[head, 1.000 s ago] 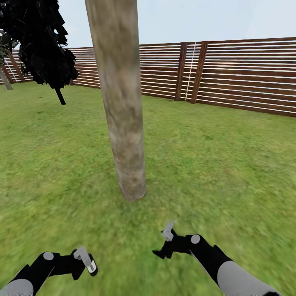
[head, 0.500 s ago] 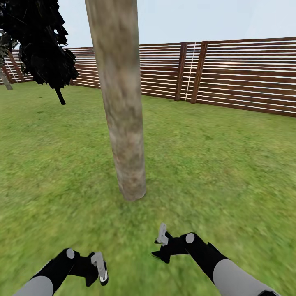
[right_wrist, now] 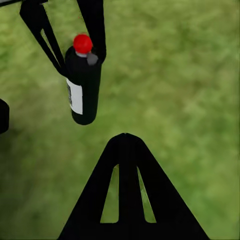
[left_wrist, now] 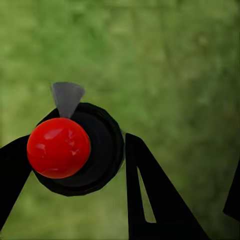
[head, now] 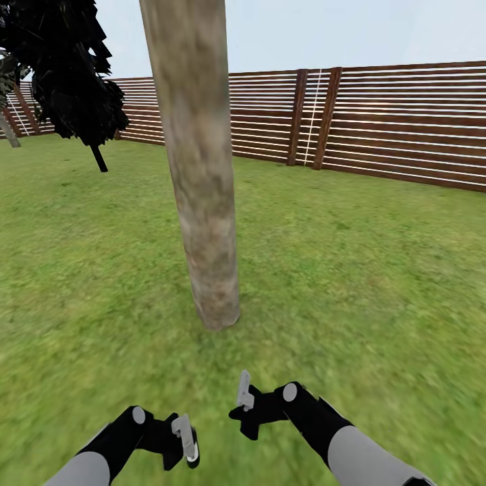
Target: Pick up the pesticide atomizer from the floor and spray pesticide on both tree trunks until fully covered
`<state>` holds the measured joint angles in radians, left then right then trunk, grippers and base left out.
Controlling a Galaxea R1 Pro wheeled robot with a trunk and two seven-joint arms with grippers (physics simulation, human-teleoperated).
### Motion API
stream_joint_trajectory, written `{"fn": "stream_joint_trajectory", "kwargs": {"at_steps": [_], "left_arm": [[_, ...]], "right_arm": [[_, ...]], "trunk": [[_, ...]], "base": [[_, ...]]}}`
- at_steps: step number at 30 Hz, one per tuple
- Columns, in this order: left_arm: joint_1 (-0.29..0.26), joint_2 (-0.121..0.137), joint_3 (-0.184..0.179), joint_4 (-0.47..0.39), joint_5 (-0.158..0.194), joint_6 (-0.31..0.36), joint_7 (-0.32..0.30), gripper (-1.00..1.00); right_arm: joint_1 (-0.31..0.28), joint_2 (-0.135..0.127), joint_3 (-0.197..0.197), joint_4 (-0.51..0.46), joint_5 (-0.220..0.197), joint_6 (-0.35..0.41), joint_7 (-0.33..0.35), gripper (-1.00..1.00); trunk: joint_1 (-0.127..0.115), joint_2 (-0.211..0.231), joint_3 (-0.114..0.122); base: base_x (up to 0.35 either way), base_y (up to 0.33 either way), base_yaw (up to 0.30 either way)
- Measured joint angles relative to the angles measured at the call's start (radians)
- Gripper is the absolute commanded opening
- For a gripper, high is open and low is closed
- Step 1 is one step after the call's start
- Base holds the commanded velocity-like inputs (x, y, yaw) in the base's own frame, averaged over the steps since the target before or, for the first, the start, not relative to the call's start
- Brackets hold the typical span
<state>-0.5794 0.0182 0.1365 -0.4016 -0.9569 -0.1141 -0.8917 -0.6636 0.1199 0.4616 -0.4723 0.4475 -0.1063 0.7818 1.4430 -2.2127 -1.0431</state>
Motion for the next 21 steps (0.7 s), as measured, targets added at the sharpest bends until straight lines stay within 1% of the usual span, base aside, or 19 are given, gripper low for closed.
{"fn": "stream_joint_trajectory", "kwargs": {"at_steps": [1,2,4,6,9,12,17,21], "left_arm": [[0.000,0.000,-0.015,-0.001,0.000,0.001,0.000,-1.00],[0.000,0.000,-0.040,-0.001,0.000,0.003,0.001,-1.00],[-0.001,-0.002,-0.078,-0.003,0.002,0.017,0.002,-1.00],[-0.003,-0.012,-0.094,-0.005,0.003,0.026,0.003,-1.00],[-0.003,-0.018,-0.099,-0.028,0.006,0.029,0.000,-1.00],[-0.003,-0.033,-0.100,-0.043,0.009,0.025,-0.006,-1.00],[-0.003,-0.038,-0.099,-0.043,0.018,0.012,-0.012,-1.00],[0.000,-0.056,-0.098,-0.035,0.019,0.007,-0.014,-1.00]], "right_arm": [[0.000,0.004,0.000,0.000,0.000,0.000,0.003,-1.00],[0.000,0.007,0.000,0.000,0.000,0.000,0.004,-1.00],[0.000,0.008,0.000,0.000,0.000,-0.001,0.005,-1.00],[0.000,0.010,0.000,0.000,0.000,-0.001,0.005,-1.00],[0.000,0.010,0.000,0.000,0.000,-0.001,0.005,-1.00],[0.000,0.011,0.000,0.001,0.000,-0.002,0.005,-1.00],[0.000,0.011,0.000,0.002,0.000,-0.004,0.005,-1.00],[0.000,0.011,0.000,0.002,0.000,-0.004,0.005,-1.00]], "trunk": [[0.000,0.000,0.000],[0.000,0.000,0.000],[0.000,0.000,0.000],[0.000,0.000,0.000],[0.000,0.000,0.000],[0.000,0.000,0.000],[0.000,0.000,0.000],[0.000,0.000,0.000]], "base": [[0.000,0.000,0.000],[0.000,0.000,0.000],[0.000,0.000,0.000],[0.000,0.000,0.000],[0.000,0.000,0.000],[0.000,0.000,0.000],[0.000,0.000,0.000],[0.000,0.000,0.000]]}}
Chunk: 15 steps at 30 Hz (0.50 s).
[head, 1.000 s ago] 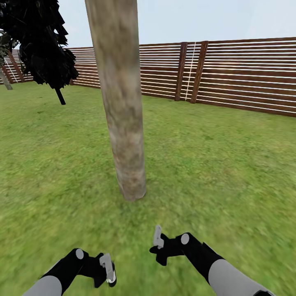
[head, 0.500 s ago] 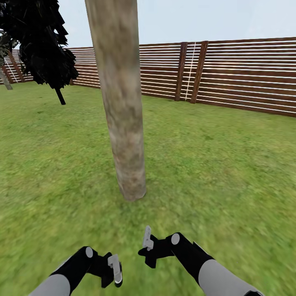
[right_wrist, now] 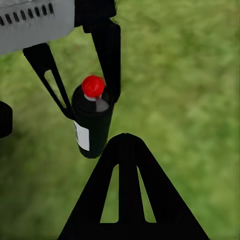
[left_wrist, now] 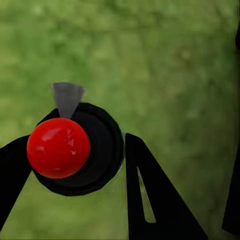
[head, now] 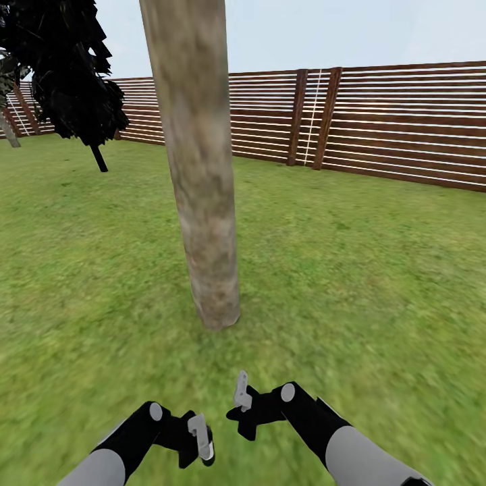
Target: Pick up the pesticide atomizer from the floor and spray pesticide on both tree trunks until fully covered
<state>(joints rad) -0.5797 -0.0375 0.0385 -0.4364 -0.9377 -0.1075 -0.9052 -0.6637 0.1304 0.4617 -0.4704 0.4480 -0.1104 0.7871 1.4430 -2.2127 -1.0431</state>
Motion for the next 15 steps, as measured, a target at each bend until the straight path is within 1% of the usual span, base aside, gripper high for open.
{"fn": "stream_joint_trajectory", "kwargs": {"at_steps": [3,6,8,9,12,15], "left_arm": [[0.000,-0.008,0.000,0.006,0.001,-0.031,-0.001,-1.00],[0.000,-0.014,0.000,0.007,0.001,-0.039,-0.001,-1.00],[0.000,-0.016,0.000,0.007,0.003,-0.041,-0.013,-1.00],[0.000,-0.016,0.000,0.007,0.010,-0.042,-0.025,-1.00],[0.000,-0.016,-0.001,0.006,0.054,-0.042,-0.044,-1.00],[0.000,-0.016,0.000,0.006,0.068,-0.045,-0.047,-1.00]], "right_arm": [[0.000,0.000,0.000,0.001,0.000,0.000,0.000,-1.00],[0.000,0.000,0.000,0.001,0.000,0.000,0.000,-1.00],[0.000,0.000,0.000,0.001,0.000,0.000,0.000,-1.00],[0.000,0.000,0.000,0.001,0.000,0.000,0.000,-1.00],[0.000,0.000,0.000,0.001,0.000,0.000,0.000,-1.00],[0.000,0.000,-0.001,0.001,0.000,0.000,0.000,-1.00]], "trunk": [[0.000,0.000,0.000],[0.000,0.000,0.000],[0.000,0.000,0.000],[0.000,0.000,0.000],[0.000,0.000,0.000],[0.000,0.000,0.000]], "base": [[0.000,0.000,0.000],[0.000,0.000,0.000],[0.000,0.000,0.000],[0.000,0.000,0.000],[0.000,0.000,0.000],[0.000,0.000,0.000]]}}
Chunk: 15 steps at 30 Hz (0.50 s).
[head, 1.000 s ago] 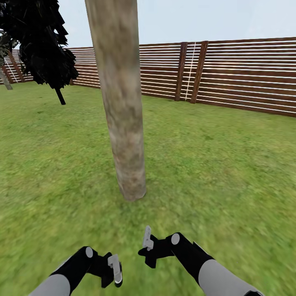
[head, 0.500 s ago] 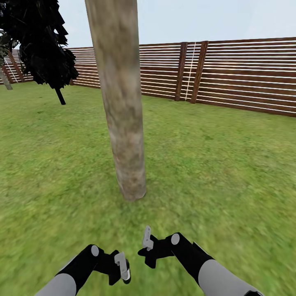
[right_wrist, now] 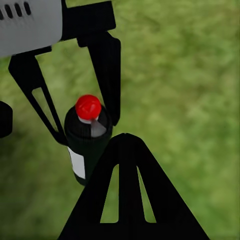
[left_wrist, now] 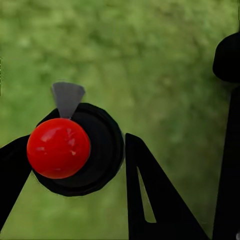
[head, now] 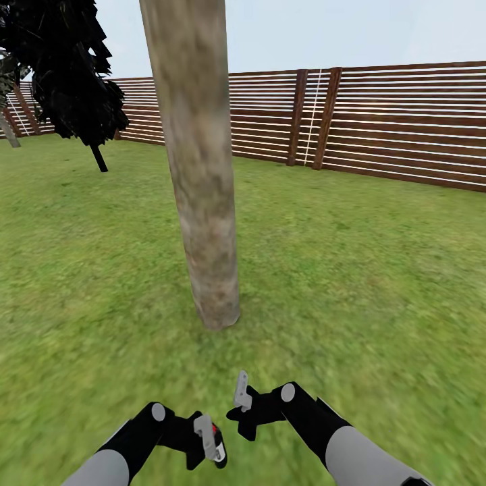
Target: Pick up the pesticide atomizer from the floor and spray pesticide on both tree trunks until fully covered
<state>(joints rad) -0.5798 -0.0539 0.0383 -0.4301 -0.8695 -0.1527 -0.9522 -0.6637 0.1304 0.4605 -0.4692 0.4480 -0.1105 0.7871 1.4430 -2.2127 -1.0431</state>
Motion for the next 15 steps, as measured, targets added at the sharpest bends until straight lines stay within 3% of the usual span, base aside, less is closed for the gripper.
{"fn": "stream_joint_trajectory", "kwargs": {"at_steps": [7,10,15], "left_arm": [[-0.001,-0.010,0.001,-0.008,0.004,-0.009,0.000,-1.00],[-0.001,-0.015,0.000,-0.012,0.029,-0.009,0.000,-1.00],[-0.003,-0.018,-0.001,-0.015,0.038,-0.009,0.000,-1.00]], "right_arm": [[0.000,0.000,0.000,0.000,0.000,0.000,0.000,-1.00],[0.000,0.000,0.000,0.000,0.000,0.000,0.000,-1.00],[0.000,0.000,0.000,0.000,0.000,0.000,0.000,-1.00]], "trunk": [[0.000,0.000,0.000],[0.000,0.000,0.000],[0.000,0.000,0.000]], "base": [[0.000,0.000,0.000],[0.000,0.000,0.000],[0.000,0.000,0.000]]}}
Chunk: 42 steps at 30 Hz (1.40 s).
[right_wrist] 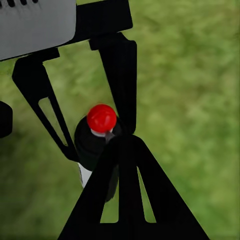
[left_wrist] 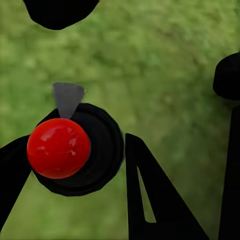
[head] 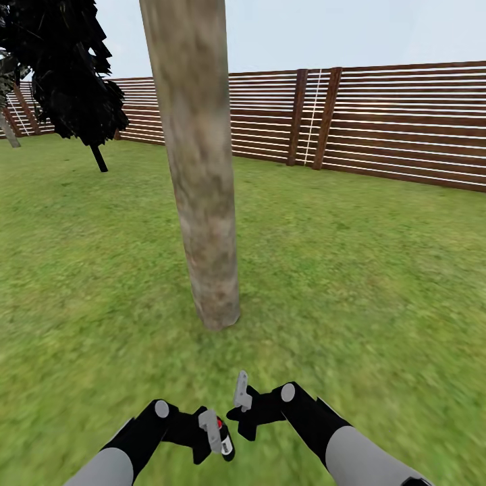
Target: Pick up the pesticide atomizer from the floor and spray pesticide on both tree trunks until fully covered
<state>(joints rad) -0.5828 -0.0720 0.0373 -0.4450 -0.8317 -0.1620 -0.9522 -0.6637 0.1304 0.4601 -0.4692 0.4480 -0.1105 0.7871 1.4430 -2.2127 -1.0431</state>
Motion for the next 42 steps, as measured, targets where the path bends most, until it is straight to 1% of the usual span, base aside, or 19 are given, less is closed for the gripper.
{"fn": "stream_joint_trajectory", "kwargs": {"at_steps": [4,10,17,34,39,40,42], "left_arm": [[-0.001,-0.009,0.000,0.000,0.001,0.000,0.000,-1.00],[-0.010,-0.011,0.001,0.000,0.002,0.000,0.000,-1.00],[-0.012,-0.012,0.000,0.000,0.017,-0.001,0.000,-1.00],[-0.012,-0.025,0.000,0.000,0.018,-0.002,-0.002,-1.00],[-0.012,-0.013,0.000,0.004,0.017,-0.001,-0.002,-1.00],[-0.011,-0.005,0.001,0.004,0.014,-0.001,-0.002,-1.00],[-0.008,0.038,0.000,0.004,0.007,0.000,-0.002,-1.00]], "right_arm": [[0.000,0.000,0.000,0.000,0.000,0.000,0.000,-1.00],[0.000,0.000,0.000,0.000,0.000,0.000,0.000,-1.00],[0.000,0.000,0.000,0.000,0.000,0.000,0.000,-1.00],[0.000,-0.002,-0.002,0.000,0.001,0.000,0.000,-1.00],[0.000,-0.002,-0.001,0.000,0.001,0.000,0.000,-1.00],[0.000,-0.002,0.000,0.000,0.001,0.000,0.000,-1.00],[0.000,-0.002,0.000,0.000,0.001,0.000,0.000,-1.00]], "trunk": [[0.000,0.000,0.000],[0.000,0.000,0.000],[0.000,0.000,0.000],[0.000,0.000,0.000],[0.000,0.000,0.000],[0.000,0.000,0.000],[0.000,0.000,0.000]], "base": [[0.000,0.000,0.000],[0.000,0.000,0.000],[0.000,0.000,0.000],[0.000,0.000,0.000],[0.000,0.000,0.000],[0.000,0.000,0.000],[0.000,0.000,0.000]]}}
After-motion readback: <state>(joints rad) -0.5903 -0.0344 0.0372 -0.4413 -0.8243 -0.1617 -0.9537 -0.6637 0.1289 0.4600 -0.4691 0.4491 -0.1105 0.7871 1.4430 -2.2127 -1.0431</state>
